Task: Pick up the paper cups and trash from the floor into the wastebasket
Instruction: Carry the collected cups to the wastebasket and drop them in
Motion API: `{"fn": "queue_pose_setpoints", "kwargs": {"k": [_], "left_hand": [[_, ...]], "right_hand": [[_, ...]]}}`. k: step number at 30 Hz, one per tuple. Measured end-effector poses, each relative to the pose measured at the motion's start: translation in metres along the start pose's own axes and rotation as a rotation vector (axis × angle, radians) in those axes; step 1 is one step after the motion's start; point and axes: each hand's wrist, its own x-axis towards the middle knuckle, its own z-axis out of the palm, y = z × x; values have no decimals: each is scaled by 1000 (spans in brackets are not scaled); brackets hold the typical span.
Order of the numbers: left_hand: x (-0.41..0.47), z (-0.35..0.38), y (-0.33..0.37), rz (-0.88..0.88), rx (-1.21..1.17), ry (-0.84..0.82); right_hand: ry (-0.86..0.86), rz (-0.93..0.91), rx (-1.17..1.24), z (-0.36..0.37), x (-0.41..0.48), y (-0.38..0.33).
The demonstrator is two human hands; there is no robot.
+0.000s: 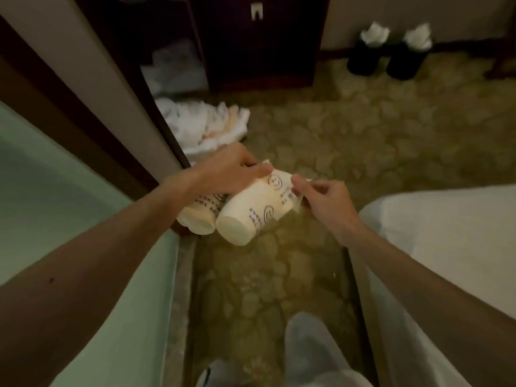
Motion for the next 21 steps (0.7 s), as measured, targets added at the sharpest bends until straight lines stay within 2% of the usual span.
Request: {"fn": "queue_pose_setpoints", "kwargs": {"k": [5, 11, 16, 21], "left_hand": [[-33, -132, 125, 227, 188, -8], [-56, -228, 200, 462, 145, 106], [-72, -275, 233, 683, 109, 88], [-86, -290, 261, 845, 127, -91]], "right_hand": [[-54, -248, -33, -68, -38, -150], [89, -511, -35, -117, -80, -271], [305, -611, -50, -125, -122, -319], [548, -586, -6, -116, -178, -326]]}}
